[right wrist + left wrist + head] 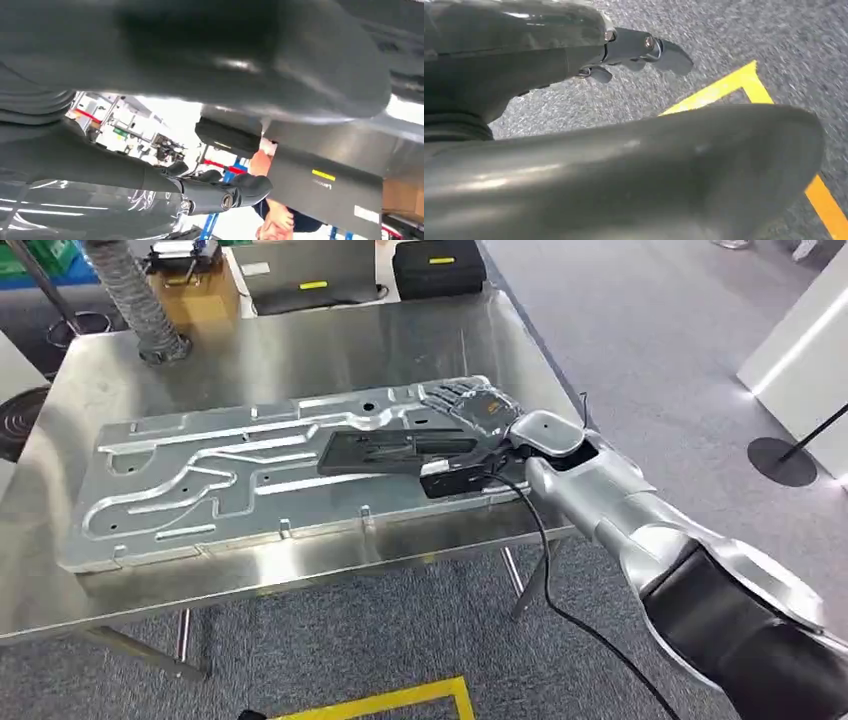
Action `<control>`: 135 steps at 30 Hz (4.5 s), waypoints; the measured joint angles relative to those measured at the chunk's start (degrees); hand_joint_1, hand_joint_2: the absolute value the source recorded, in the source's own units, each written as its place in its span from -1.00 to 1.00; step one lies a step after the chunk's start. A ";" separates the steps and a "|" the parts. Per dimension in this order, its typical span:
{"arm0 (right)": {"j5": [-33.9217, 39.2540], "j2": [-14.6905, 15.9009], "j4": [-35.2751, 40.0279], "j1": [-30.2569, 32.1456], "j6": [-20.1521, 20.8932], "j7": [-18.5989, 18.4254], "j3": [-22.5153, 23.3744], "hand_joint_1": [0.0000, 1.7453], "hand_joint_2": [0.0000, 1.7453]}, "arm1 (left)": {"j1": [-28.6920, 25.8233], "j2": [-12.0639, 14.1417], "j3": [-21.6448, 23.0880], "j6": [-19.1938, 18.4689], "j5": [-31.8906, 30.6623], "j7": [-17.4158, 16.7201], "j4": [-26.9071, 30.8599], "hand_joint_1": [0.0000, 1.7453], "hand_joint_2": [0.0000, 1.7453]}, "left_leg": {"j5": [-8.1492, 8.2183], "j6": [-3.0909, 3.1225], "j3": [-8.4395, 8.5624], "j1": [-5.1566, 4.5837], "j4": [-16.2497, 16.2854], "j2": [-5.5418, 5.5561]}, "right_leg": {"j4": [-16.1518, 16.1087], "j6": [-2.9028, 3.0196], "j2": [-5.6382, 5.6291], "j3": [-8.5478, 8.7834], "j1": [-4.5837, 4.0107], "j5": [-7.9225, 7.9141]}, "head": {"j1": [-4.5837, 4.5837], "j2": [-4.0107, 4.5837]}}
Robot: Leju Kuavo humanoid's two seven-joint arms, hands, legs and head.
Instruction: Take the parts from the cabinet and place them on the table.
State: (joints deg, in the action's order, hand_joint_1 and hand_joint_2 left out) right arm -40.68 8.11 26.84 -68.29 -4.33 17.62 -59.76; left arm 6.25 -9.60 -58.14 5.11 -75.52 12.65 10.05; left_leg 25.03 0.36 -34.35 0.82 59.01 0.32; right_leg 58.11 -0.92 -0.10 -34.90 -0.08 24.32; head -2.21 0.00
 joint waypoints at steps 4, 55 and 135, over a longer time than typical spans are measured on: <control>-0.29 3.00 0.92 -0.67 0.11 -0.15 1.03 -1.00 -1.00 | 0.28 -0.13 0.26 -0.72 -0.94 -0.61 0.00 -1.00 -1.00 | -0.66 1.02 -0.10 0.37 -0.62 0.00 | 10.05 -1.25 0.00 -4.34 0.51 6.25 | 0.00 0.02; 28.63 25.98 -8.37 49.71 -16.46 3.15 63.01 -1.00 -1.00 | 1.19 0.32 -0.15 -1.49 1.88 -4.06 0.02 -1.00 -1.00 | 5.58 -0.51 -4.15 -0.50 14.73 0.06 | -1.77 1.45 0.38 -0.18 0.06 -1.16 | 0.02 0.00; 25.49 -13.81 -16.68 63.43 -3.02 -11.10 73.07 -1.00 1.00 | -1.11 0.48 1.84 1.83 -1.29 -5.69 0.48 -1.00 1.00 | 3.75 1.96 5.54 -1.80 -2.21 -1.19 | -0.81 1.29 0.51 4.71 -0.24 3.53 | 0.04 0.00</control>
State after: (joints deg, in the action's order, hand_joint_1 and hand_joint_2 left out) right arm -15.19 -5.70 10.16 -4.87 -7.34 6.51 13.31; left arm 5.14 -9.11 -56.30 6.95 -76.80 6.97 10.54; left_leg 28.78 2.32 -28.81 -0.98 56.80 -0.87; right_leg 57.30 0.37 0.40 -30.19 -0.32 27.85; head -2.16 0.00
